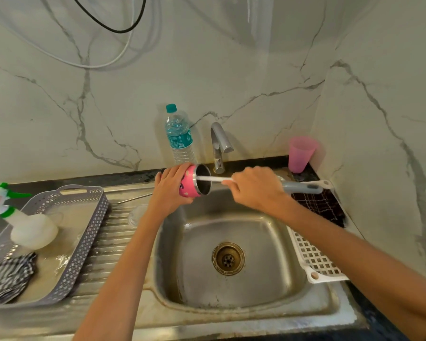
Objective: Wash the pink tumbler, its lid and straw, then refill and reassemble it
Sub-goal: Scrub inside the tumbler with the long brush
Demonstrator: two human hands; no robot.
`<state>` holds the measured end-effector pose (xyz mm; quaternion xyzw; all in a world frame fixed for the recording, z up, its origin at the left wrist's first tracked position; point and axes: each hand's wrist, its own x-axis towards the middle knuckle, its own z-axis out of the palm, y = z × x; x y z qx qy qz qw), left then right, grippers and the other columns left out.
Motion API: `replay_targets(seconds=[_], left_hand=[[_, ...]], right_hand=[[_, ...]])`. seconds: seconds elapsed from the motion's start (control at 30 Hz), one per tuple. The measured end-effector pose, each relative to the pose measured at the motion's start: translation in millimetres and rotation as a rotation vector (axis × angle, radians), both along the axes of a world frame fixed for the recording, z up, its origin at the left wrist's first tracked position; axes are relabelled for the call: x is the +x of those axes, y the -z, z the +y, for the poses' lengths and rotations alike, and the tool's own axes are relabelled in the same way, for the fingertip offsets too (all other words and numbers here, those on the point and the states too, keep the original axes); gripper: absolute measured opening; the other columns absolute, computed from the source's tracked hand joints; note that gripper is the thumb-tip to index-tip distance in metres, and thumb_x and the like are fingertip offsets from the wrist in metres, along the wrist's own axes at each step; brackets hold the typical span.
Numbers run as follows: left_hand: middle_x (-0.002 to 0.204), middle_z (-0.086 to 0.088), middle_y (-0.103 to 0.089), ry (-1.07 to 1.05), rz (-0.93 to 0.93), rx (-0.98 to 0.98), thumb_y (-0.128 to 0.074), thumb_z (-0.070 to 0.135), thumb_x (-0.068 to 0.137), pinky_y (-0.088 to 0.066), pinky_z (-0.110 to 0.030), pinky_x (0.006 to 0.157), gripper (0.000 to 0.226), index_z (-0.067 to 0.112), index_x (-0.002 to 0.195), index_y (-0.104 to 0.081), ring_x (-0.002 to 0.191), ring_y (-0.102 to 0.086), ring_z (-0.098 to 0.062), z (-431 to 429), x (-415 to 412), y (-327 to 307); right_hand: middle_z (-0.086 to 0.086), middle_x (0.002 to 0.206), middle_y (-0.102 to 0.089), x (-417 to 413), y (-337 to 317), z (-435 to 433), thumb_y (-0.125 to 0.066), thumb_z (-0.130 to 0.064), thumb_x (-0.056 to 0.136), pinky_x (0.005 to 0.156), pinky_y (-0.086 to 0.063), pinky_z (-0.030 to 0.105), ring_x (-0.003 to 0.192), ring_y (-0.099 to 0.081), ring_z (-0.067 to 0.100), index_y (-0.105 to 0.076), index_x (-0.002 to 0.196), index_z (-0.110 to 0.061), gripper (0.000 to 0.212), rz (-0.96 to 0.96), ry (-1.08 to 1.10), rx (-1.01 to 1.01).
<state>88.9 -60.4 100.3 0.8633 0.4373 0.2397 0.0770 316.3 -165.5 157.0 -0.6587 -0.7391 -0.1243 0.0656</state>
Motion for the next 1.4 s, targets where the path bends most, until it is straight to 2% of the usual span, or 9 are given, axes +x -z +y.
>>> replay_targets(seconds=[0.17,0.37,0.57,0.7,0.8,1.03,1.17,1.23,1.4], left_hand=[[0.137,0.001,-0.052,0.036,0.089,0.092,-0.086,0.033,0.059,-0.033,-0.051,0.108,0.095,0.025,0.142,-0.041,0.126,-0.047,-0.026,3.9,0.6,-4.4],[0.141,0.0,-0.05,0.051,0.11,-0.043,-0.087,0.034,0.061,-0.029,-0.051,0.113,0.097,0.025,0.144,-0.037,0.131,-0.044,-0.025,-3.5,0.2,12.9],[0.142,0.001,-0.048,0.076,0.153,0.001,-0.086,0.033,0.062,-0.026,-0.057,0.115,0.098,0.026,0.146,-0.038,0.134,-0.041,-0.025,-2.2,-3.1,2.6],[0.14,0.0,-0.05,0.058,0.1,-0.005,-0.087,0.035,0.062,-0.031,-0.052,0.113,0.096,0.024,0.144,-0.039,0.13,-0.044,-0.025,-3.6,-4.8,6.1],[0.14,0.001,-0.05,0.067,0.088,-0.017,-0.087,0.036,0.061,-0.032,-0.047,0.111,0.096,0.025,0.144,-0.038,0.13,-0.046,-0.024,-3.8,-4.9,11.1],[0.141,0.004,-0.048,0.119,0.139,-0.014,-0.085,0.035,0.062,-0.028,-0.057,0.114,0.096,0.03,0.145,-0.037,0.133,-0.042,-0.023,-2.9,0.6,3.8],[0.139,0.002,-0.051,0.077,0.096,-0.02,-0.087,0.036,0.061,-0.033,-0.051,0.112,0.096,0.027,0.143,-0.038,0.13,-0.045,-0.023,0.8,-3.8,10.6],[0.14,0.002,-0.05,0.1,0.098,-0.03,-0.086,0.037,0.062,-0.032,-0.047,0.112,0.096,0.027,0.144,-0.038,0.131,-0.045,-0.023,-0.5,-4.6,11.9],[0.142,0.004,-0.047,0.144,0.137,0.003,-0.085,0.036,0.063,-0.025,-0.057,0.116,0.096,0.03,0.146,-0.036,0.134,-0.041,-0.023,-6.2,-4.7,4.7]], right_hand=[[0.001,0.063,-0.055,8.9,19.0,0.7,-0.028,-0.048,0.101,0.059,-0.053,0.033,0.054,-0.054,0.017,-0.056,0.075,-0.018,0.049,0.062,0.036,-0.098],[-0.002,0.06,-0.052,0.9,10.3,-5.3,-0.028,-0.047,0.101,0.052,-0.039,0.027,0.052,-0.051,0.014,-0.056,0.072,-0.019,0.049,-0.065,-0.095,-0.037],[-0.001,0.062,-0.049,4.0,30.5,2.8,-0.028,-0.048,0.101,0.059,-0.048,0.031,0.055,-0.049,0.015,-0.053,0.073,-0.019,0.048,0.046,0.006,-0.125],[-0.001,0.063,-0.053,-8.8,32.2,-12.3,-0.027,-0.047,0.101,0.054,-0.039,0.028,0.054,-0.049,0.014,-0.058,0.076,-0.018,0.05,0.026,-0.095,-0.077],[-0.002,0.058,-0.05,-1.2,17.8,-2.5,-0.027,-0.049,0.1,0.051,-0.039,0.027,0.049,-0.045,0.013,-0.055,0.071,-0.019,0.05,0.013,-0.062,-0.048],[0.001,0.066,-0.053,-7.7,39.6,-2.6,-0.029,-0.048,0.101,0.057,-0.041,0.03,0.059,-0.051,0.017,-0.057,0.078,-0.017,0.048,0.079,0.007,-0.138],[-0.002,0.063,-0.053,-15.4,36.3,-15.6,-0.028,-0.048,0.101,0.054,-0.036,0.028,0.055,-0.05,0.015,-0.06,0.078,-0.018,0.049,0.065,-0.054,-0.069],[-0.001,0.063,-0.054,-9.6,28.6,-10.5,-0.028,-0.05,0.1,0.054,-0.041,0.029,0.056,-0.052,0.015,-0.058,0.074,-0.018,0.051,0.073,-0.007,-0.048],[0.0,0.067,-0.057,-3.0,38.9,-5.3,-0.03,-0.052,0.1,0.056,-0.045,0.028,0.06,-0.056,0.016,-0.061,0.079,-0.017,0.051,0.145,0.066,-0.114]])
